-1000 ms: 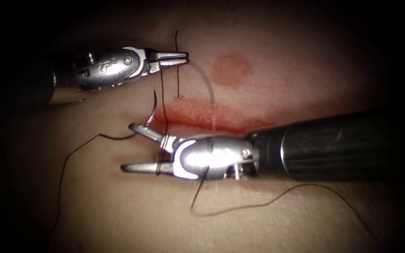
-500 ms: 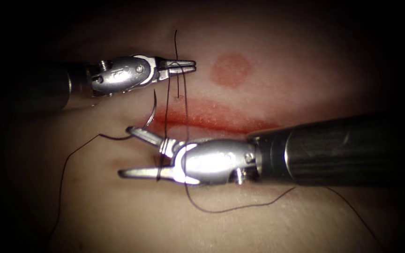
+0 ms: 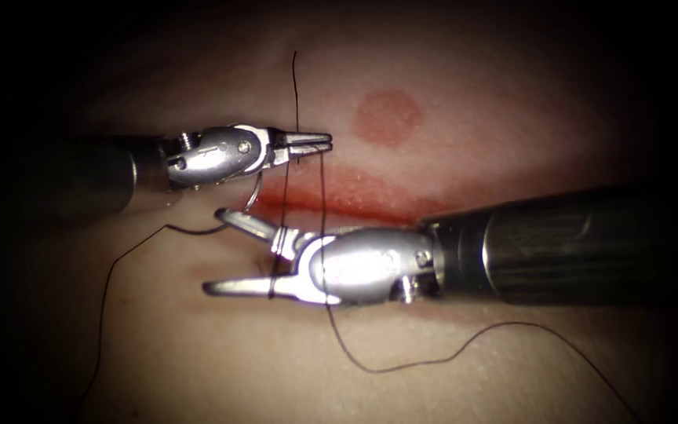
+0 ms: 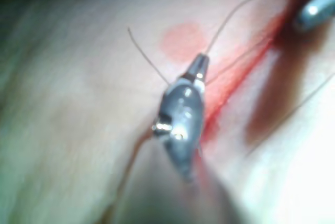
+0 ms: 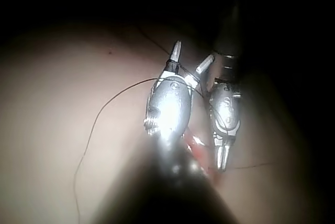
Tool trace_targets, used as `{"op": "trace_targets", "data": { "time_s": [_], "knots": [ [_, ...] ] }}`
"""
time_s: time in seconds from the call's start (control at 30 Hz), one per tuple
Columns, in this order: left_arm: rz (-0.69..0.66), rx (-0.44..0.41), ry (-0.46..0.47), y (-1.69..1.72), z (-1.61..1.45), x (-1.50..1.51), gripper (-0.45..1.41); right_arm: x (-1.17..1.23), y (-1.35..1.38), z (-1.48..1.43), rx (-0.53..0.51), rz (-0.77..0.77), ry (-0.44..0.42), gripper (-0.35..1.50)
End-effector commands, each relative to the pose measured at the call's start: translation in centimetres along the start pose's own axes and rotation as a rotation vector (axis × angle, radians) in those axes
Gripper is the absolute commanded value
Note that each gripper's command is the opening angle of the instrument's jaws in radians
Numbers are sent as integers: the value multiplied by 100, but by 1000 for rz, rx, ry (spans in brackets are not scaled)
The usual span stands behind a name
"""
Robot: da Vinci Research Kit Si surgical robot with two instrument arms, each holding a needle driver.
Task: Wound Closure
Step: Use the left gripper to loop the suture twice around the right gripper.
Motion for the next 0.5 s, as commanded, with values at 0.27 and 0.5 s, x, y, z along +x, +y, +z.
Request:
{"op": "trace_targets", "data": {
  "time_s": [0.27,0.5],
  "knots": [
    [-24,-7,-2,32,0,-24,-35,1,7,-11,-55,15,63,106],
    [-57,-18,1,54,1,-43,-35,1,14,-15,-98,6,67,103]
  ]
}}
